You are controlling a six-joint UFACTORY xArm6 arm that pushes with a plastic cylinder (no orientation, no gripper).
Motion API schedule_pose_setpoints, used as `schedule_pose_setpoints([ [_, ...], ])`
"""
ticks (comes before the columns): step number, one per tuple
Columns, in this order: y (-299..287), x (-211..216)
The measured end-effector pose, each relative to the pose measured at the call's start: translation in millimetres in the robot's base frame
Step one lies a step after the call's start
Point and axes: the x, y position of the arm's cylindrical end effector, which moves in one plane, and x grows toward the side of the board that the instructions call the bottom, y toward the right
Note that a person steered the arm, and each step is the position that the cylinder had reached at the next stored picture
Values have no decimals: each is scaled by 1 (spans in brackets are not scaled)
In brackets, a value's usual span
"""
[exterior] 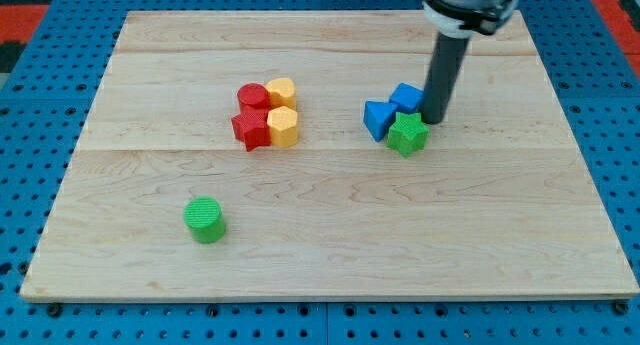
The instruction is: Move the green circle into the green star
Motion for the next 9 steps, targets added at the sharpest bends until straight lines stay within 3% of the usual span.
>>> schedule_pose_setpoints([
  [1,36,-1],
  [2,111,94],
  [3,79,209],
  [4,53,228],
  [8,-117,228],
  [9,-190,228],
])
